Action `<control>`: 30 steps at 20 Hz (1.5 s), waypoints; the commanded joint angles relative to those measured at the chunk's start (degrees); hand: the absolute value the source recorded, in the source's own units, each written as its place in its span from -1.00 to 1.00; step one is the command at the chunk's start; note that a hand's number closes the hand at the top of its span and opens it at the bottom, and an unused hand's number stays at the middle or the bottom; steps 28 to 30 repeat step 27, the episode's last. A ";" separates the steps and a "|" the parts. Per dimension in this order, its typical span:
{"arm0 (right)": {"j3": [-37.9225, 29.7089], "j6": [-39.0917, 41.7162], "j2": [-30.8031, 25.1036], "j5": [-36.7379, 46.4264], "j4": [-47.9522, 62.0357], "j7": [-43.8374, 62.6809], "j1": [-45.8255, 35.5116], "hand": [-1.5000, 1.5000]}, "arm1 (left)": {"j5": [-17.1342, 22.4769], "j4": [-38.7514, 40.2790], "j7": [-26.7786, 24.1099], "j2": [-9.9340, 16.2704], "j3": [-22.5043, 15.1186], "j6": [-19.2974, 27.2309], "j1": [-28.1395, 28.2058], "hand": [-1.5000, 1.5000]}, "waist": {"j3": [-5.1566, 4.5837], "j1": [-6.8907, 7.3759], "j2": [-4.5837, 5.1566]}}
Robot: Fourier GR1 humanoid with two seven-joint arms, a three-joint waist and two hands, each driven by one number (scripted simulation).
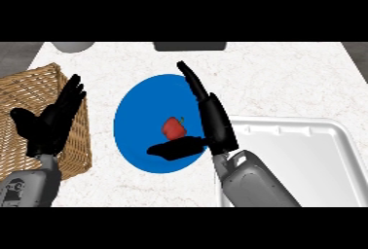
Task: Pick the bell pepper from the tray and place it in the plate
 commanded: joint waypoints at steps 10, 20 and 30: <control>-8.05 10.87 -5.92 -8.47 1.38 -13.58 7.84 -1.00 | -0.29 4.71 0.10 -1.12 0.79 -0.64 1.98 0.00 | -0.93 0.08 0.62; -15.15 16.12 -11.40 -10.87 2.08 -17.20 9.21 -1.00 | -0.59 4.74 0.85 -1.99 0.75 -0.85 1.34 0.00 | -0.92 0.01 0.64; -15.06 18.09 -12.74 -9.14 3.23 -18.20 12.21 -1.00 | -1.58 4.62 0.58 -2.28 0.39 -1.03 2.55 0.00 | -0.94 -0.09 0.54</control>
